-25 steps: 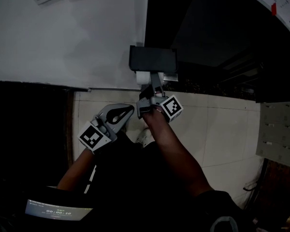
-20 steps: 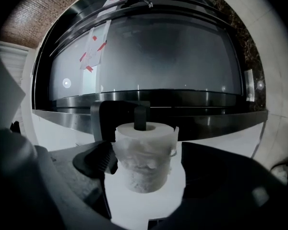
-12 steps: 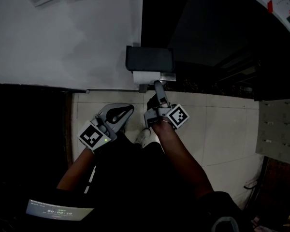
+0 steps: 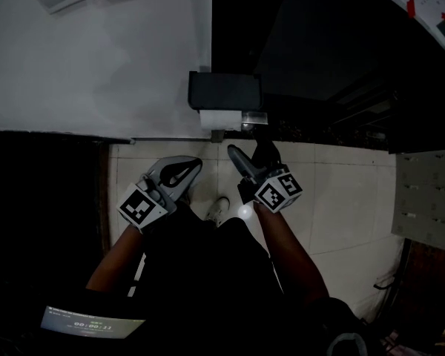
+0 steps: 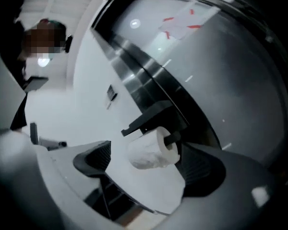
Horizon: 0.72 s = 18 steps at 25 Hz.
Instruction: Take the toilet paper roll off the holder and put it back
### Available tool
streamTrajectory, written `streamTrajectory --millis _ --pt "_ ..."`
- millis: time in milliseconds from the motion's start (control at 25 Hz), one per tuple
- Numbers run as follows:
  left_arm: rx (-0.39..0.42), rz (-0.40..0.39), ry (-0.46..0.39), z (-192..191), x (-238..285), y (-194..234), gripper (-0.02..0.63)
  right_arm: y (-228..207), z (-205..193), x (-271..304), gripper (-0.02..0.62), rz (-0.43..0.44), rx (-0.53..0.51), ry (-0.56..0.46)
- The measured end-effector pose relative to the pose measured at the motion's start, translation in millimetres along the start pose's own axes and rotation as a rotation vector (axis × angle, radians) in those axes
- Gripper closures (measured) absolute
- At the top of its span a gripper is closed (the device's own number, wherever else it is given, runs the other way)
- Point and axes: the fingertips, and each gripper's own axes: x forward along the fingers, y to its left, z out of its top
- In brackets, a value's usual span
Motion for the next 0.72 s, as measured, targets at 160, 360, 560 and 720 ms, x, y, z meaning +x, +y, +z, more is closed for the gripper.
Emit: streamTrajectory --millis 160,360,560,720 --pt "0.002 0.006 0.007 -0.4 0.2 1.8 0.601 33.4 10.2 -0.1 0.146 0.102 -0.354 0.067" --pt "0.003 0.013 0.003 2.1 2.0 5.7 0.601 60.9 17.8 -0.6 0.153 0.195 -0.482 0.105" --pt "0.017 0.012 0.004 4.7 4.2 7.9 0.601 88.0 26.0 -11.6 0.541 0.315 -0.504 0.093" --pt "0.017 0.000 -0.015 7.6 7.2 3.3 0.601 102.7 27.5 -18.1 0.595 0.387 -0.490 0.095"
